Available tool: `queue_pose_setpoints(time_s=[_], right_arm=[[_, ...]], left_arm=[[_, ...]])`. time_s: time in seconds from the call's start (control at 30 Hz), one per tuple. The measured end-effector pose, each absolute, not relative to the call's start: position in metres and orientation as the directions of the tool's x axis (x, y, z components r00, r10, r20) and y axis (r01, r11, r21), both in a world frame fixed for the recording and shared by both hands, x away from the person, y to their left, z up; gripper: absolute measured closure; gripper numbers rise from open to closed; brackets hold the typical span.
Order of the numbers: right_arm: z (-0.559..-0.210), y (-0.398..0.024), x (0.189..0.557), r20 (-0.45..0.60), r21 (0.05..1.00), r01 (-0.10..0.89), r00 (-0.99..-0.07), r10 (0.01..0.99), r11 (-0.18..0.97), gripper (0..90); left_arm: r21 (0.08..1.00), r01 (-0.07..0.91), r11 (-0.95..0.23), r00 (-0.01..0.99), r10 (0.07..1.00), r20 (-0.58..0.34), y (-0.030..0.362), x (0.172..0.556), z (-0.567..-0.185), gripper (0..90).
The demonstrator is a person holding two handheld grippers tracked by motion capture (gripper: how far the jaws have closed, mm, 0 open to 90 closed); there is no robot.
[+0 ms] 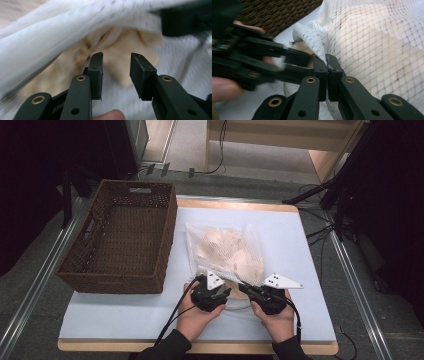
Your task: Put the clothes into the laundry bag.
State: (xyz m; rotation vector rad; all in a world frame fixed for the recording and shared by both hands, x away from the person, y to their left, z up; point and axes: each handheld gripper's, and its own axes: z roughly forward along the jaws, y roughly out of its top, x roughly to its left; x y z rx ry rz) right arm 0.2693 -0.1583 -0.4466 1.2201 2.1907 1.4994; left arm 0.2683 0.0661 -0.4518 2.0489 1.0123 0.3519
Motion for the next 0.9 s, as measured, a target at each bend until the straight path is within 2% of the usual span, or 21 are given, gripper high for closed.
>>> queue_pose_setpoints(time_s=[0.27, 0.57, 0.77, 0.83, 0.9], right_arm=[[-0.446, -0.157, 0.269, 0.262, 0.85, 0.51, -0.628, 0.733, 0.133, 89.0], [-0.446, -0.157, 0.268, 0.257, 0.855, 0.501, -0.637, 0.727, 0.137, 89.0], [-0.447, -0.158, 0.267, 0.263, 0.851, 0.507, -0.636, 0.726, 0.136, 89.0], [-0.448, -0.156, 0.268, 0.259, 0.852, 0.504, -0.64, 0.724, 0.141, 89.0], [-0.448, -0.154, 0.267, 0.259, 0.849, 0.508, -0.639, 0.724, 0.145, 89.0]], left_arm=[[0.766, 0.564, -0.309, 0.575, 0.813, -0.095, 0.113, 0.255, -0.452, 60.5], [0.737, 0.584, -0.34, 0.553, 0.832, -0.055, 0.106, 0.262, -0.462, 64.4], [0.739, 0.591, -0.322, 0.546, 0.834, -0.074, 0.106, 0.263, -0.462, 67.7], [0.739, 0.596, -0.315, 0.54, 0.838, -0.078, 0.1, 0.266, -0.462, 64.9], [0.73, 0.608, -0.311, 0.531, 0.844, -0.083, 0.094, 0.271, -0.461, 57.5]])
